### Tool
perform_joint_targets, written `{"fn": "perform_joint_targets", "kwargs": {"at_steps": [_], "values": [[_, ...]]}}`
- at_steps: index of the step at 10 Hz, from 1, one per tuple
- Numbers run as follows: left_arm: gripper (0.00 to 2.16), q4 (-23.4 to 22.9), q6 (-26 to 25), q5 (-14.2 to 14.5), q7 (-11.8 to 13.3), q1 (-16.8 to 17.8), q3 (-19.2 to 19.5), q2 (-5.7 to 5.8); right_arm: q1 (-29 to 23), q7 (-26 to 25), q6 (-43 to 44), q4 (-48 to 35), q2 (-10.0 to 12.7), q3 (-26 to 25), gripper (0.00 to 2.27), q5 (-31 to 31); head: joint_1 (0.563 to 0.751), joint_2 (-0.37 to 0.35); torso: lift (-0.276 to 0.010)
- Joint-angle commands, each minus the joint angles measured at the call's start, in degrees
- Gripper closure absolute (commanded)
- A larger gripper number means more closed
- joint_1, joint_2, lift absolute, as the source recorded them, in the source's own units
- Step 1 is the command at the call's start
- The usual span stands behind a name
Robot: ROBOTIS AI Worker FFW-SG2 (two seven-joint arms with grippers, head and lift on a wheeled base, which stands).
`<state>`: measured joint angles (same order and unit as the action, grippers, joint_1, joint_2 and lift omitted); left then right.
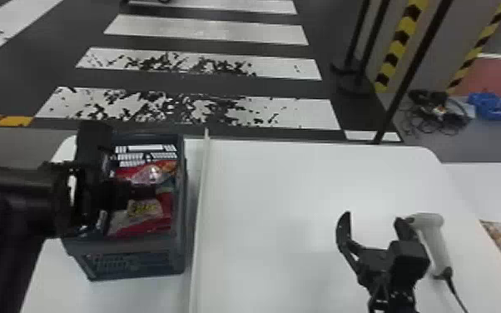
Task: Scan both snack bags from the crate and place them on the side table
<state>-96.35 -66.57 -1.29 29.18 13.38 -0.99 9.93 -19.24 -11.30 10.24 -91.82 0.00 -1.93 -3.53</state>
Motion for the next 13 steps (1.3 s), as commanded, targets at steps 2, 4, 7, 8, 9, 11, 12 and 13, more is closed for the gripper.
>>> {"fn": "perform_joint_targets", "kwargs": {"at_steps": [2, 4, 7, 8, 9, 11, 12, 13], "values": [[2.14, -4.55, -0.01, 4.45, 0.0, -2.39, 3.89, 0.35, -0.01, -0.03, -0.01, -0.03, 0.05, 0.18, 0.06, -0.33, 0.695, -0.072, -0.098], [2.14, -9.82, -1.07, 9.03, -0.08, -4.5, 7.58, 0.53, 0.08, -0.03, -0.01, -0.03, 0.05, 0.18, 0.06, -0.68, 0.695, -0.063, -0.098], [2.14, -16.85, -2.65, 21.15, -0.96, -7.14, 12.94, 1.41, -0.18, -0.03, -0.01, -0.12, 0.05, 0.18, 0.06, -0.95, 0.695, -0.059, -0.098], [2.14, -21.42, -2.65, 23.18, -2.46, -8.54, 13.65, 1.67, -0.36, -0.12, -0.01, -0.2, 0.05, 0.18, 0.06, -0.95, 0.695, -0.063, -0.098], [2.14, -25.64, -2.65, 25.11, -4.21, -9.34, 14.26, 1.76, -0.45, -0.12, -0.01, -0.29, 0.05, 0.09, 0.06, -0.95, 0.695, -0.066, -0.098], [2.14, -31.97, -2.48, 30.03, -8.96, -10.21, 14.7, 1.85, -0.71, -0.12, 0.16, -0.56, 0.05, -0.18, 0.06, -0.95, 0.695, -0.072, -0.098], [2.14, -33.38, -2.3, 32.14, -11.25, -10.74, 14.26, 1.23, -0.8, -0.12, 0.34, -0.56, 0.05, -0.7, 0.06, -0.86, 0.695, -0.079, -0.098], [2.14, -33.73, -2.12, 33.37, -12.65, -10.65, 12.85, -0.61, -0.89, -0.12, 0.52, -0.64, 0.05, -1.14, 0.06, -0.77, 0.695, -0.089, -0.098]]}}
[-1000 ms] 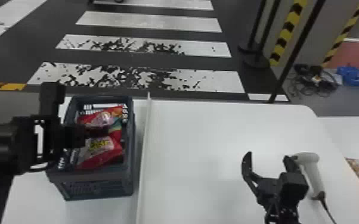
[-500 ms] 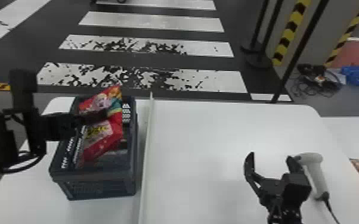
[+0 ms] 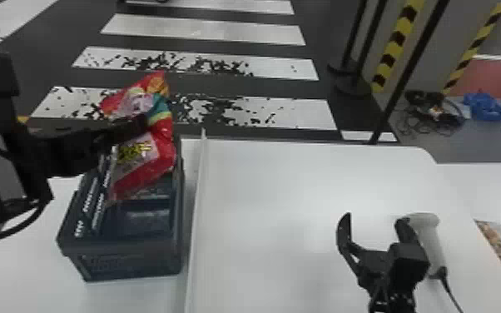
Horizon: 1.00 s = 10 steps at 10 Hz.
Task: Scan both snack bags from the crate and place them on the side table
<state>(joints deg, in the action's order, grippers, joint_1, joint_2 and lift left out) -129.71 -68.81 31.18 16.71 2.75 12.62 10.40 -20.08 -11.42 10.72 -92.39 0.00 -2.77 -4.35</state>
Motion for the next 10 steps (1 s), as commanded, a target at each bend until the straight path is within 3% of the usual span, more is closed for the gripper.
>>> {"fn": "perform_joint_targets", "kwargs": {"at_steps": [1, 4, 5, 7, 9, 10], "values": [[2.14, -0.37, 0.82, 1.6, -1.94, 0.06, -3.4, -3.11, -0.05, 0.0, 0.39, -0.16, 0.05, -0.66, 0.06, 0.22, 0.695, -0.111, -0.098], [2.14, 0.42, 7.68, -0.42, -7.22, 0.06, -13.59, -8.29, 0.22, 0.0, 0.75, -0.16, 0.05, -1.27, 0.06, 0.92, 0.695, -0.199, -0.098], [2.14, 3.24, 11.54, -1.21, -8.18, 0.06, -17.37, -9.17, 0.13, 0.0, 0.92, -0.16, 0.05, -1.8, 0.06, 1.1, 0.695, -0.238, -0.098], [2.14, 10.71, 24.02, -2.44, -12.05, 0.33, -25.37, -9.08, 0.13, 0.0, 0.92, -0.6, 0.05, -2.85, 0.06, 1.45, 0.695, -0.313, -0.098], [2.14, 18.97, 31.93, -3.14, -14.6, 1.73, -31.7, -8.99, 0.04, 0.0, 0.75, -1.65, 0.05, -4.79, 0.06, 1.97, 0.695, -0.35, -0.098], [2.14, 22.84, 33.52, -2.97, -15.21, 2.35, -34.07, -9.17, -0.05, 0.0, 0.75, -2.09, 0.05, -5.75, 0.06, 2.77, 0.695, -0.35, -0.098]]}}
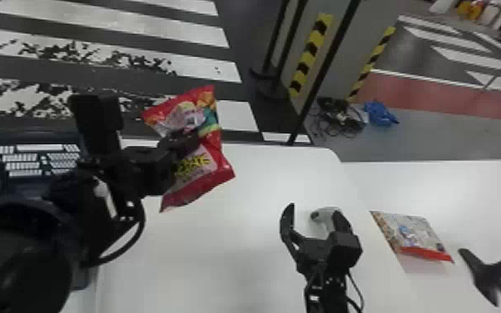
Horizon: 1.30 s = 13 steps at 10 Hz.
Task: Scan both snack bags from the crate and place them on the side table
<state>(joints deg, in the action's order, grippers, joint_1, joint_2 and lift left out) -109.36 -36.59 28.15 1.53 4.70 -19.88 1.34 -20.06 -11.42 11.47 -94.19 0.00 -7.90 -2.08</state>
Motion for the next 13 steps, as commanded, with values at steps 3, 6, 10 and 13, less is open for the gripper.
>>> {"fn": "perform_joint_targets", "kwargs": {"at_steps": [3, 6, 10, 13], "values": [[2.14, 13.12, 10.96, 0.67, -3.29, 1.37, -9.56, -0.19, -0.06, -0.09, -0.36, -0.99, 0.05, -1.33, 0.06, 0.77, 0.695, -0.35, -0.098], [2.14, 21.21, 16.06, 1.99, -5.48, 2.51, -14.92, -0.9, 0.11, -0.27, -0.36, -0.9, 0.05, -1.51, 0.06, 0.85, 0.695, -0.35, -0.098], [0.67, 31.31, 22.21, 4.37, -4.69, 4.0, -16.42, -1.49, 0.02, -0.44, -0.53, -0.99, 0.05, -1.51, 0.06, 0.94, 0.695, -0.35, -0.098], [0.03, 31.75, 22.21, 5.6, -4.43, 4.8, -16.33, -1.49, -0.06, -0.53, -0.71, -1.08, 0.05, -1.24, 0.06, 0.85, 0.695, -0.35, -0.098]]}}
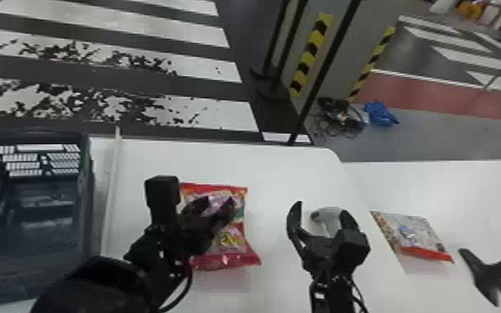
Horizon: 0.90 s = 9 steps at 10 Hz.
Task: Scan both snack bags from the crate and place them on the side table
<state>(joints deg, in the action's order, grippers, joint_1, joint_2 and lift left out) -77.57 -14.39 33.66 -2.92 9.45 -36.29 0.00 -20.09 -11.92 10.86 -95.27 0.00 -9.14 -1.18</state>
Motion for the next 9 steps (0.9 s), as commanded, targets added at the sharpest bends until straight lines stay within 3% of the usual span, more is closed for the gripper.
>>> {"fn": "perform_joint_targets", "kwargs": {"at_steps": [1, 3, 4, 5, 9], "values": [[0.03, -0.04, 0.02, 0.09, 0.19, 0.39, 0.08, -0.15, -0.13, -0.03, -0.1, -0.18, 0.05, 0.0, 0.06, 0.04, 0.695, -0.35, -0.098], [0.03, -1.45, 0.02, 0.09, 0.28, 0.04, 0.08, -0.15, -0.39, 0.06, -0.45, -0.8, 0.05, -0.09, 0.06, -0.05, 0.695, -0.35, -0.098], [0.03, -6.02, 0.02, -1.41, 0.1, -1.19, 0.08, 0.0, -0.48, 0.06, -0.62, -1.33, 0.05, 0.0, 0.06, -0.23, 0.695, -0.35, -0.098], [0.03, -11.2, -0.16, -4.84, -0.07, -2.51, 0.69, 1.32, -0.57, 0.06, -0.8, -1.59, 0.05, 0.18, 0.06, -0.4, 0.695, -0.35, -0.098], [0.03, -30.27, -2.97, -17.4, -3.15, -9.01, 5.26, 10.2, -0.3, 0.14, -1.15, -1.94, 0.05, 1.5, 0.06, -1.02, 0.695, -0.35, -0.098]]}}
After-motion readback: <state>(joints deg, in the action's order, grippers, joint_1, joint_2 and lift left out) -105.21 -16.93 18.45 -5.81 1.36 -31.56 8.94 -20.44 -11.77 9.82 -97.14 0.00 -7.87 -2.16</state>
